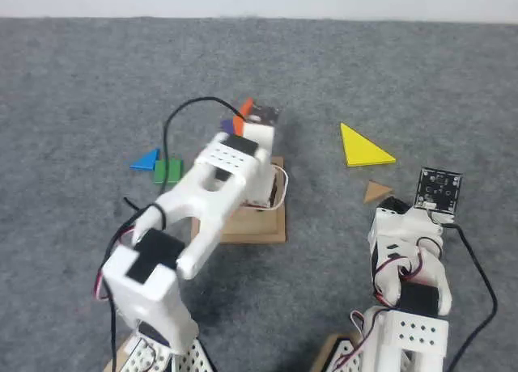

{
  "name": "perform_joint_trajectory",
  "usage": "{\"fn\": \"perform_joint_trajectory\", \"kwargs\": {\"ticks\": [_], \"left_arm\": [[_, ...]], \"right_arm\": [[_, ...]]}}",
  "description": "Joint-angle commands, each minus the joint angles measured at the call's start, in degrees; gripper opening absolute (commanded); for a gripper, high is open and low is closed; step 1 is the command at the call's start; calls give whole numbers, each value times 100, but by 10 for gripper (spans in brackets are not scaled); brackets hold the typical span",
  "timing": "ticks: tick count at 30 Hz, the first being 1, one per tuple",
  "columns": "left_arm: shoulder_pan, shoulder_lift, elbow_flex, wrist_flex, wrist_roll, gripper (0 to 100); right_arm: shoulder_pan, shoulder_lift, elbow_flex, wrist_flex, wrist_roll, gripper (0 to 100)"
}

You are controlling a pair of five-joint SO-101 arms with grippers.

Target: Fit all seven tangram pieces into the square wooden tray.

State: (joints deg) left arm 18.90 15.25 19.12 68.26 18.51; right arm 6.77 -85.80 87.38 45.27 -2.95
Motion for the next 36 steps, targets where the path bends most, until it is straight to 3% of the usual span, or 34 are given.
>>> {"fn": "perform_joint_trajectory", "kwargs": {"ticks": [1, 7, 14, 24, 30, 34, 36], "left_arm": [[-44, 88, -119, -158, 44, 13], [-475, 79, -295, 281, -9, 14], [-571, 79, -426, 826, -615, 14], [-466, 62, -1095, 1582, -624, 27], [-519, -809, -532, 1486, -633, 83], [-519, -1996, 444, 844, -642, 85], [-527, -2655, 954, 563, -853, 86]], "right_arm": [[-66, -145, -26, -101, 88, 27], [-66, -145, -26, -101, 88, 27], [-57, -145, -26, -92, 114, 27], [-497, 119, -598, 286, 888, 32], [-998, 1789, -1855, 637, 1257, 128], [-1042, 3688, -3209, 664, 1767, 147], [-1015, 4699, -4141, 927, 2004, 208]]}}
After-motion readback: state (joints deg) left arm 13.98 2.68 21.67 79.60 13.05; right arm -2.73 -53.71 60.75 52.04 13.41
